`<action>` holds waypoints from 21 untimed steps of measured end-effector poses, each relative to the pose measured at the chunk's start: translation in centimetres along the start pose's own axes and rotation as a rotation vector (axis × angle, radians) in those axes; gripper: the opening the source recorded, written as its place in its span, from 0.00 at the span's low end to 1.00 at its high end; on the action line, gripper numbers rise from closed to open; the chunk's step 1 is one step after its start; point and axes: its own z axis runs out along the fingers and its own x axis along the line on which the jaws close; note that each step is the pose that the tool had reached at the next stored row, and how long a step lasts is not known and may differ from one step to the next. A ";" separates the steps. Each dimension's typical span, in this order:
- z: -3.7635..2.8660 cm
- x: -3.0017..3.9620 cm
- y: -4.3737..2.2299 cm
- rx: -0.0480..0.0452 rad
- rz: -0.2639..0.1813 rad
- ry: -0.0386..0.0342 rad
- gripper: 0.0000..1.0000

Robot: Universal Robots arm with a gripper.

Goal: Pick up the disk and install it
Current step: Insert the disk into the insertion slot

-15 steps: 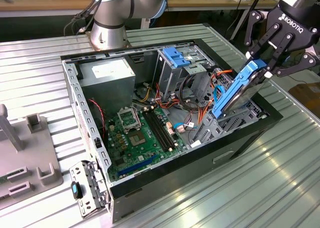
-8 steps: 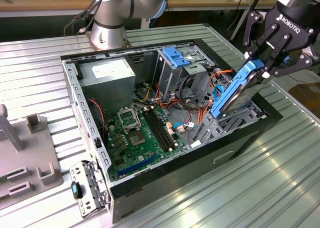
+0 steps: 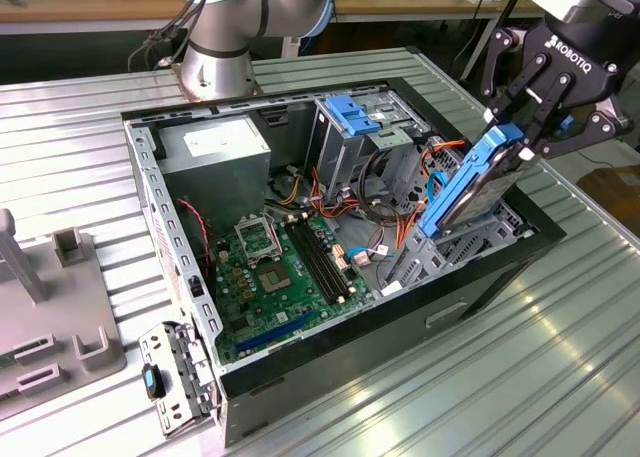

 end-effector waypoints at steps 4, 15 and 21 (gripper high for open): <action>0.80 0.04 0.00 -0.0003 -0.009 0.0057 0.37; 3.69 0.20 0.02 -0.0010 -0.023 0.0067 0.37; 4.87 0.27 0.18 0.0335 -0.030 0.0064 0.37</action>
